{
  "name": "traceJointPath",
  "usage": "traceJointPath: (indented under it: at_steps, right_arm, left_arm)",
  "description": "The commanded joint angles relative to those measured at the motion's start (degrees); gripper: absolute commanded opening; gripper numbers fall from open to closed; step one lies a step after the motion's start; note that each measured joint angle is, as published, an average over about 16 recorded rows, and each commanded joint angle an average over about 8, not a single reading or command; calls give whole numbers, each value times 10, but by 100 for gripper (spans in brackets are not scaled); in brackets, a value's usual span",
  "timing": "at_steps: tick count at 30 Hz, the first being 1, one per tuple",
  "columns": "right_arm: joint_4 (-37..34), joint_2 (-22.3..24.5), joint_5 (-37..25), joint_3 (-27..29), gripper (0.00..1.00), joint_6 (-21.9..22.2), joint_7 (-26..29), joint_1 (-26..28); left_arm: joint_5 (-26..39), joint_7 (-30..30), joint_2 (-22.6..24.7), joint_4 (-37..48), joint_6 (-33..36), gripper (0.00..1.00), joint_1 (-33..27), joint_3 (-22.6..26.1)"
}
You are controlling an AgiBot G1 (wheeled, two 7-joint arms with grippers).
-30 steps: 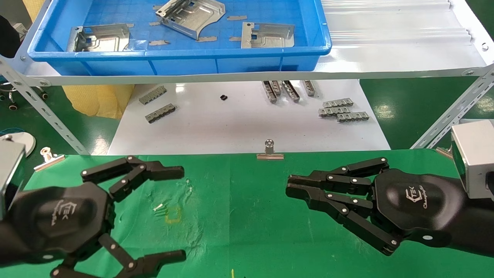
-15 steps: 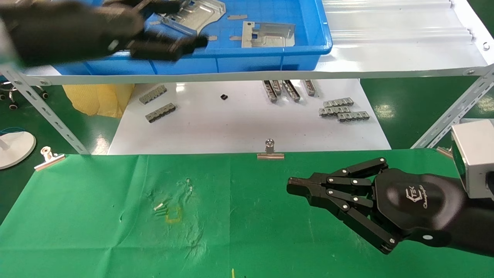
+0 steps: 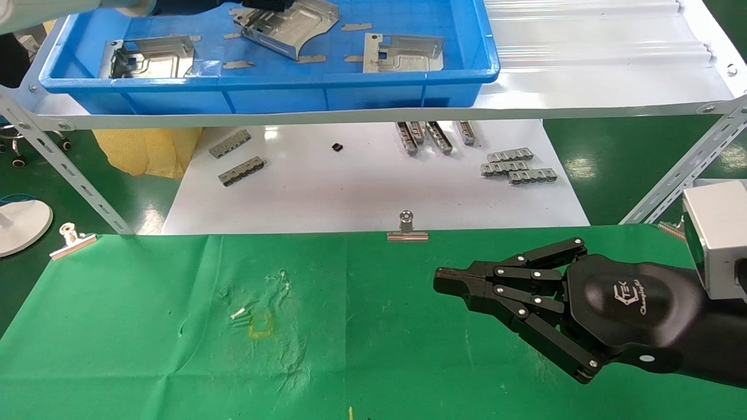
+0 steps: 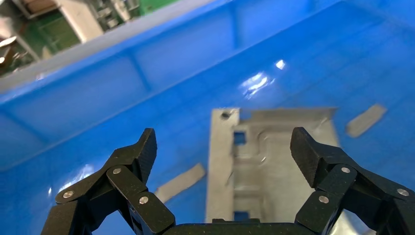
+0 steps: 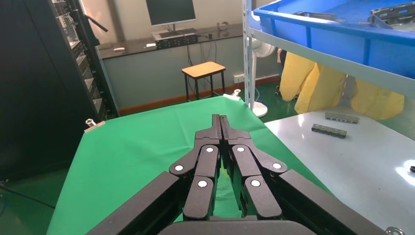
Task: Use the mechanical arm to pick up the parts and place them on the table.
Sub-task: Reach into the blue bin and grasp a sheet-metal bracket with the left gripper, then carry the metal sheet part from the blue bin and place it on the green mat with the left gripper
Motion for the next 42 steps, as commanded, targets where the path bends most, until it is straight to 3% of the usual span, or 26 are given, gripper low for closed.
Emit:
traceJointPath:
  at_steps: [1, 3, 5, 42]
  right_arm:
    - [0, 0, 0, 0, 70, 0, 0, 0]
    - [0, 0, 0, 0, 91, 0, 0, 0]
    - [0, 0, 0, 0, 100, 0, 0, 0]
    - [0, 0, 0, 0, 100, 0, 0, 0]
  left_arm:
    - [9, -4, 14, 25, -20, 0, -5, 6]
    - [13, -9, 15, 27, -19, 0, -5, 10]
    - [15, -14, 15, 26, -17, 0, -5, 14]
    - [17, -53, 11, 3, -37, 0, -3, 57]
